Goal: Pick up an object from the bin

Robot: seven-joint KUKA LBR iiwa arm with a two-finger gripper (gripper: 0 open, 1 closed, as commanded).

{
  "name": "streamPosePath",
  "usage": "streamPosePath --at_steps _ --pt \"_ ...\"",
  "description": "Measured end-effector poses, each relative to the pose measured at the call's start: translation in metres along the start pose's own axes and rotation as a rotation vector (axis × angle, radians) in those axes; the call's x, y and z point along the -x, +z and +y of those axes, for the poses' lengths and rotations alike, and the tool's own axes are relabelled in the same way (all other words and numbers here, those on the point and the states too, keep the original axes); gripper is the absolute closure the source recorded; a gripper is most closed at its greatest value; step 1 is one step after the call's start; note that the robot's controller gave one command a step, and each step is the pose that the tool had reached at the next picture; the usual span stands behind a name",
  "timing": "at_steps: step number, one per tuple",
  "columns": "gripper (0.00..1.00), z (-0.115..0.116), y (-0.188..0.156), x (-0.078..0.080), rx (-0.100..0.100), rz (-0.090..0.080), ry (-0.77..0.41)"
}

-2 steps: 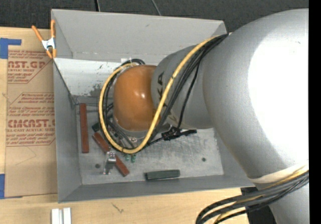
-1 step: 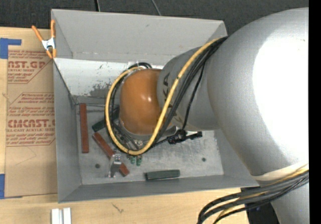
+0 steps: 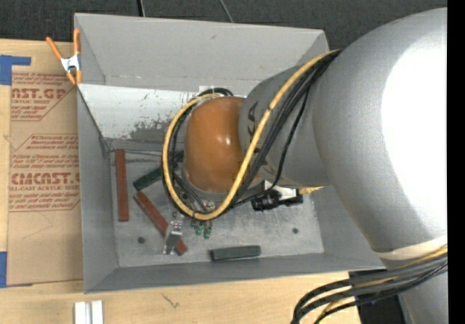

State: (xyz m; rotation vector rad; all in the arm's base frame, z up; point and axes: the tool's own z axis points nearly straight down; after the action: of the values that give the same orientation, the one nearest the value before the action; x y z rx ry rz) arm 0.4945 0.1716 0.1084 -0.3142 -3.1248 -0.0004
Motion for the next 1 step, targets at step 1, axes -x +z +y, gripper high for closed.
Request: streamPosePath --at_steps 1 --pt "0.0 0.0016 0.0355 -0.0052 0.003 -0.007 -0.008"
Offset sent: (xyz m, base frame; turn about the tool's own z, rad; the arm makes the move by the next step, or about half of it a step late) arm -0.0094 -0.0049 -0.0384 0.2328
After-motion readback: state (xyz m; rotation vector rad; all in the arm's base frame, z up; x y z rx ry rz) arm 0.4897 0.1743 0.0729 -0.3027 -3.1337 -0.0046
